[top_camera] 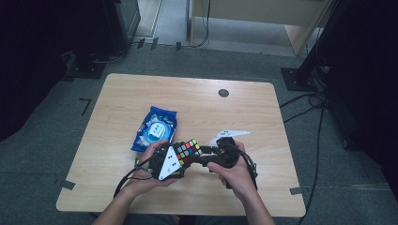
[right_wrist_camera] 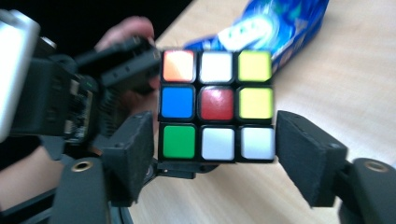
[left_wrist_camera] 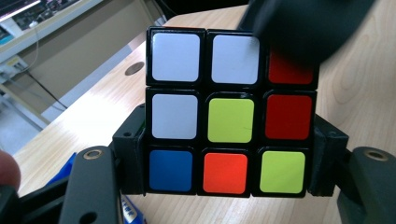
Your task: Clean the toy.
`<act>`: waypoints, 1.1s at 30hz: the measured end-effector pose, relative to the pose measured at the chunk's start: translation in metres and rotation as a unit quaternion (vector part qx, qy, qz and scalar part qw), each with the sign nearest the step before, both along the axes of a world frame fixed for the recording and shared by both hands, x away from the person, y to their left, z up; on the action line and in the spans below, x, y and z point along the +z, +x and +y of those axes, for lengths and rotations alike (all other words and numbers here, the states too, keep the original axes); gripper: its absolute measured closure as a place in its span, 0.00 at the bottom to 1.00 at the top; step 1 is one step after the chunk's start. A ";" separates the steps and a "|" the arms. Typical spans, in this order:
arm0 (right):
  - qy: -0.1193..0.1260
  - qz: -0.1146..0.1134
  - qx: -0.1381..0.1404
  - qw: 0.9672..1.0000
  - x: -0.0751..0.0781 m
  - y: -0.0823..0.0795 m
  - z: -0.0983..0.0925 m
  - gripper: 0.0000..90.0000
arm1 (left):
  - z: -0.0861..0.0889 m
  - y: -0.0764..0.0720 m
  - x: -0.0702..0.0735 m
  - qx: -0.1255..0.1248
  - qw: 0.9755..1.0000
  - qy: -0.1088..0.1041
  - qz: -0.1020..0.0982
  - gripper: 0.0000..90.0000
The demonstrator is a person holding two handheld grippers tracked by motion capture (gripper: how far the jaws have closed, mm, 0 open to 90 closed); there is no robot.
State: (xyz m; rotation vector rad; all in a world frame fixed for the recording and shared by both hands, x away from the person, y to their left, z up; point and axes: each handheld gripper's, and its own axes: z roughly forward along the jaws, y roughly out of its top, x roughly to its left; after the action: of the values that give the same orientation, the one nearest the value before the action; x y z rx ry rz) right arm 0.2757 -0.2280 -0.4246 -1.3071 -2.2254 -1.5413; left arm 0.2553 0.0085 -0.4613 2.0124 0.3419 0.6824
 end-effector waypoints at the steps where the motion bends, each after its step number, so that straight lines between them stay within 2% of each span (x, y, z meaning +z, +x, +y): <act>1: 0.005 -0.012 -0.003 1.000 0.003 0.000 -0.005 0.30 | 0.002 0.001 0.001 0.005 1.000 -0.011 0.004 0.37; 2: 0.010 -0.023 -0.008 1.000 0.006 0.000 -0.011 0.29 | 0.005 0.003 0.002 0.009 1.000 -0.015 0.009 0.37; 3: 0.002 -0.037 -0.020 0.999 0.007 0.000 -0.017 0.29 | 0.007 0.005 0.003 0.014 1.000 -0.024 0.013 0.37; 5: -0.033 -0.058 -0.058 0.996 0.006 0.002 -0.028 0.31 | 0.012 0.008 0.004 0.022 0.999 -0.034 0.022 0.37; 7: -0.072 -0.063 -0.092 0.991 -0.006 0.007 -0.035 0.36 | 0.016 0.010 0.005 0.028 0.998 -0.042 0.031 0.37; 9: -0.125 -0.061 -0.124 0.983 -0.026 0.014 -0.037 0.39 | 0.018 0.011 0.006 0.030 0.998 -0.049 0.037 0.37; 10: -0.150 -0.065 -0.137 0.977 -0.037 0.017 -0.037 0.40 | 0.018 0.011 0.006 0.028 0.997 -0.052 0.040 0.37; 13: -0.198 -0.072 -0.174 0.962 -0.064 0.024 -0.036 0.43 | 0.019 0.012 0.006 0.024 0.997 -0.059 0.050 0.37; 14: -0.209 -0.076 -0.181 0.958 -0.069 0.025 -0.036 0.44 | 0.020 0.012 0.006 0.021 0.996 -0.062 0.054 0.37; 15: -0.214 -0.079 -0.186 0.956 -0.073 0.026 -0.036 0.45 | 0.020 0.013 0.006 0.018 0.996 -0.064 0.058 0.37; 16: -0.219 -0.081 -0.185 0.955 -0.075 0.026 -0.035 0.46 | 0.021 0.013 0.006 0.017 0.996 -0.065 0.062 0.37; 19: -0.245 -0.091 -0.183 0.948 -0.080 0.027 -0.033 0.48 | 0.021 0.014 0.005 0.017 0.995 -0.069 0.068 0.37; 23: -0.261 -0.074 -0.184 0.945 -0.090 0.029 -0.033 0.51 | 0.023 0.013 0.007 0.017 0.994 -0.075 0.072 0.37; 25: -0.252 -0.083 -0.188 0.946 -0.093 0.028 -0.035 0.54 | 0.024 0.013 0.007 0.016 0.994 -0.078 0.073 0.37; 27: -0.247 -0.085 -0.192 0.946 -0.093 0.027 -0.037 0.70 | 0.024 0.013 0.008 0.017 0.994 -0.082 0.076 0.37; 29: -0.236 -0.081 -0.197 0.948 -0.093 0.027 -0.041 0.87 | 0.024 0.013 0.007 0.017 0.993 -0.084 0.078 0.37; 30: -0.224 -0.071 -0.199 0.951 -0.093 0.027 -0.043 0.94 | 0.024 0.013 0.007 0.016 0.993 -0.085 0.078 0.37; 31: -0.214 -0.065 -0.200 0.954 -0.093 0.027 -0.046 0.96 | 0.024 0.013 0.007 0.016 0.993 -0.084 0.078 0.37; 33: -0.195 -0.083 -0.210 0.955 -0.087 0.023 -0.048 0.98 | 0.024 0.013 0.006 0.016 0.993 -0.084 0.078 0.37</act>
State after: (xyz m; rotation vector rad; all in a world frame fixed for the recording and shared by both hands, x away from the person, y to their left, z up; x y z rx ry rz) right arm 0.2988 -0.2761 -0.5120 -1.9347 -2.5783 -1.4139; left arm 0.2682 0.0322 -0.4549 1.9066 0.5083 0.4999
